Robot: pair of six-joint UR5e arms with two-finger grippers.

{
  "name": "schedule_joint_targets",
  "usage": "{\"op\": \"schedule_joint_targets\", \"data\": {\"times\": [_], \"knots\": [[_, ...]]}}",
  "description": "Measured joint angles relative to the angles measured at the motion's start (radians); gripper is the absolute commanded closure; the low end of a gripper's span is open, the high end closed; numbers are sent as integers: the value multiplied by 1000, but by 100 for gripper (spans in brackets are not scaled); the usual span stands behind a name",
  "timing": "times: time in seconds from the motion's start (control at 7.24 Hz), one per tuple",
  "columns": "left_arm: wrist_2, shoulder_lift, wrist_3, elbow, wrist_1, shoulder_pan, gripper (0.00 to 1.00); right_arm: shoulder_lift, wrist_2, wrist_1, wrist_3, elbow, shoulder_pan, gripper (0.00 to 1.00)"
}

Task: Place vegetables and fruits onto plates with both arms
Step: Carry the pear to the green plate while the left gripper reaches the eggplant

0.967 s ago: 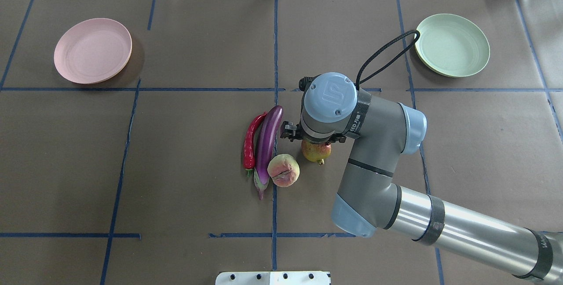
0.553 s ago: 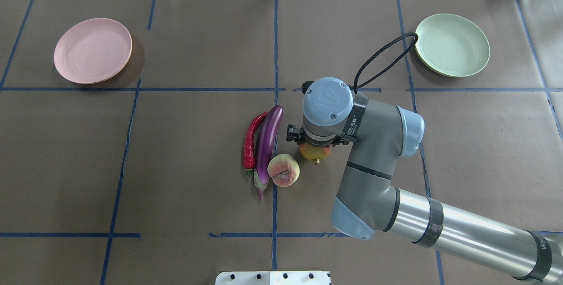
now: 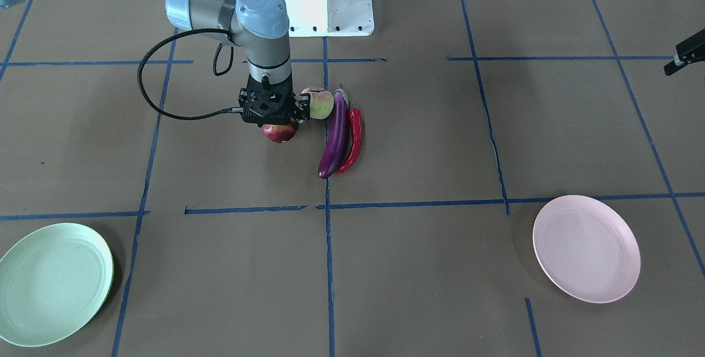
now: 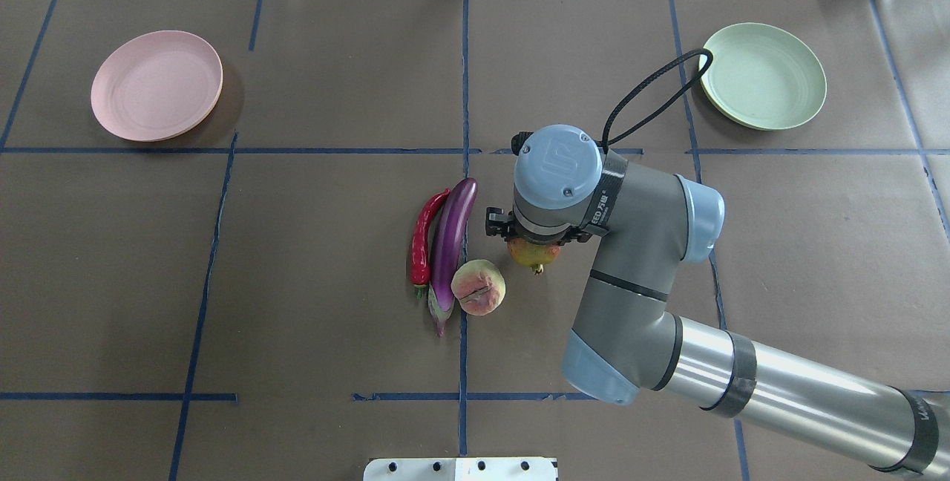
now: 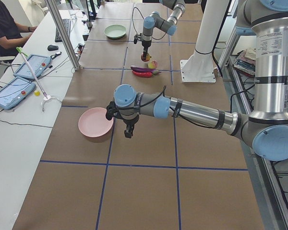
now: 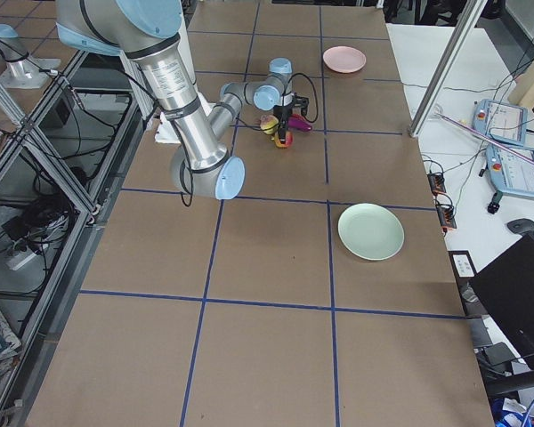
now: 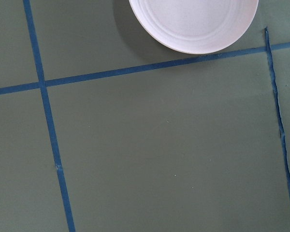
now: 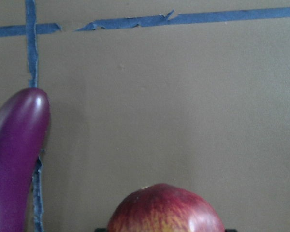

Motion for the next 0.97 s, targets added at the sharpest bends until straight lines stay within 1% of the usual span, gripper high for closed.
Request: {"op": "schedule_joint_targets", "data": {"times": [0.14, 0.28, 0.55, 0.69, 0.83, 0.97], "knots": [[-5, -1, -2, 0, 0, 0, 0, -2, 9, -46, -8, 48, 44, 100], [-7, -4, -7, 0, 0, 0, 0, -14, 18, -74, -35, 77, 107, 100], [-28, -11, -23, 0, -4, 17, 0, -93, 47, -87, -175, 81, 301, 100], [-54, -19, -68, 0, -26, 57, 0, -136, 86, -78, -292, 39, 407, 100], [-66, -30, -146, 0, -83, 112, 0, -155, 117, -23, -403, -54, 491, 100], [-69, -62, -265, 2, -161, 180, 0, -160, 148, 94, -492, -183, 560, 98]]}}
